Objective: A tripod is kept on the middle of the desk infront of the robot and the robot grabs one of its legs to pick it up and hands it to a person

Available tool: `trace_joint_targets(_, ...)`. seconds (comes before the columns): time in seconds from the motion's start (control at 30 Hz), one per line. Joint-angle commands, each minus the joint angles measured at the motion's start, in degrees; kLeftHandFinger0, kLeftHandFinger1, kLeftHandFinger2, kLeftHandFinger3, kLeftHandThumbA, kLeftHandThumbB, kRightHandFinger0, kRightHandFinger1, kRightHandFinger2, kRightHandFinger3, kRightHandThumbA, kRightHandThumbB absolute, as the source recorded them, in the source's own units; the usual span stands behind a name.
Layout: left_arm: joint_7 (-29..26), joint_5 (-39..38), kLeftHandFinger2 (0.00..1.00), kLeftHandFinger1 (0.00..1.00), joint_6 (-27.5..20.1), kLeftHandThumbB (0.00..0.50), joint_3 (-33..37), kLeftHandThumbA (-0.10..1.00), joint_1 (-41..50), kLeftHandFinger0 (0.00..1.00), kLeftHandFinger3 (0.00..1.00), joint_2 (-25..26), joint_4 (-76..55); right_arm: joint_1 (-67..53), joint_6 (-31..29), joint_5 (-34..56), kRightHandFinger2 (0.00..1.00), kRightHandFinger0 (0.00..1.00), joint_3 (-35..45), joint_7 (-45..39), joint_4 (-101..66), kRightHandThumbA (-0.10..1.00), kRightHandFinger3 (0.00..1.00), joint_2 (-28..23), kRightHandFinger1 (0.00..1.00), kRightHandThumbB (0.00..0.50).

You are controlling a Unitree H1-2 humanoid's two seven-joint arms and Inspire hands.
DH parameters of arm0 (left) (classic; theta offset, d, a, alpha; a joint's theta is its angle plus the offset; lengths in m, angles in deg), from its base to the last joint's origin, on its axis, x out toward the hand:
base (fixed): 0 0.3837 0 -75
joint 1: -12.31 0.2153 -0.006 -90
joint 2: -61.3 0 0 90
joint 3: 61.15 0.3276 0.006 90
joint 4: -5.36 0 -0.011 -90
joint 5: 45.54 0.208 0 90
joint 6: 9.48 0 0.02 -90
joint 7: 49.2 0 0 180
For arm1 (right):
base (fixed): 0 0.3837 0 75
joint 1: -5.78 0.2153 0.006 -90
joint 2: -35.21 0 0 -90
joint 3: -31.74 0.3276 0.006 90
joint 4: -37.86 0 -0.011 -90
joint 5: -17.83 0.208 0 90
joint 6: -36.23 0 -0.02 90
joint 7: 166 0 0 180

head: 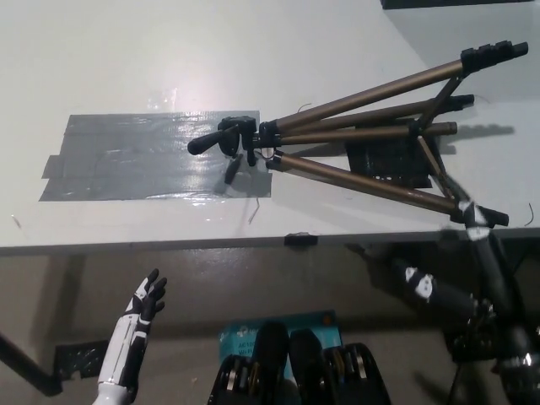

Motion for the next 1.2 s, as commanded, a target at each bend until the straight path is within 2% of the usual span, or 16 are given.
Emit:
trace_joint_targets(0.0, -0.82, 0.84, 1.00, 1.00, -2.62, 0.090, 0.31, 1.00, 0.27, 1.00, 1.00, 0.16, -1.12, 14.27, 6.97, -28.00, 1.00, 1.00, -1.29, -0.43, -3.78, 0.92, 1.00, -5.76, 1.00, 0.385)
trace_joint_targets(0.07, -0.66, 0.46, 1.00, 1.00, -2.66, 0.093, 0.29, 1.00, 0.45, 1.00, 1.00, 0.08, -1.25, 17.91, 9.40, -29.97, 1.00, 1.00, -2.51, -1.35, -1.13, 0.91, 1.00, -6.21, 1.00, 0.402)
trace_joint_targets(0.2, -0.68, 0.82, 1.00, 1.00, -2.76, 0.074, 0.22, 1.00, 0.21, 1.00, 1.00, 0.43, -1.07, 23.90, 12.04, -32.62, 1.00, 1.00, -4.62, -1.98, 3.55, 1.00, 1.00, -6.66, 1.00, 0.431)
trace_joint_targets(0.37, -0.40, 0.65, 1.00, 1.00, -2.97, 0.085, 0.28, 1.00, 0.27, 1.00, 1.00, 0.64, -1.03, 30.28, 15.72, -35.82, 1.00, 1.00, -7.37, -3.17, 9.39, 1.00, 1.00, -6.93, 1.00, 0.461)
trace_joint_targets(0.63, -0.19, 0.60, 1.00, 1.00, -3.21, 0.070, 0.51, 1.00, 0.48, 1.00, 1.00, 0.59, -1.16, 39.48, 19.30, -41.08, 1.00, 1.00, -12.96, -2.37, 20.89, 1.00, 1.00, -6.75, 1.00, 0.441)
trace_joint_targets(0.8, 0.01, 0.61, 1.00, 1.00, -2.65, 0.068, 0.62, 1.00, 0.19, 1.00, 1.00, 0.63, -1.59, 43.21, 20.11, -40.36, 1.00, 1.00, -15.07, -1.18, 26.48, 1.00, 1.00, -6.42, 1.00, 0.425)
trace_joint_targets(1.03, 0.20, 1.15, 1.00, 1.00, -2.01, 0.052, 0.62, 1.00, -0.45, 1.00, 1.00, 1.33, -2.16, 46.59, 21.17, -38.24, 1.00, 1.00, -17.28, -0.17, 35.47, 1.00, 1.00, -5.17, 1.00, 0.444)
trace_joint_targets(1.17, 0.08, 1.80, 1.00, 1.00, -1.96, 0.075, 0.77, 1.00, -0.40, 1.00, 1.00, 1.64, -2.38, 47.81, 20.71, -38.22, 1.00, 1.00, -18.39, 2.28, 40.41, 1.00, 1.00, -5.08, 1.00, 0.459)
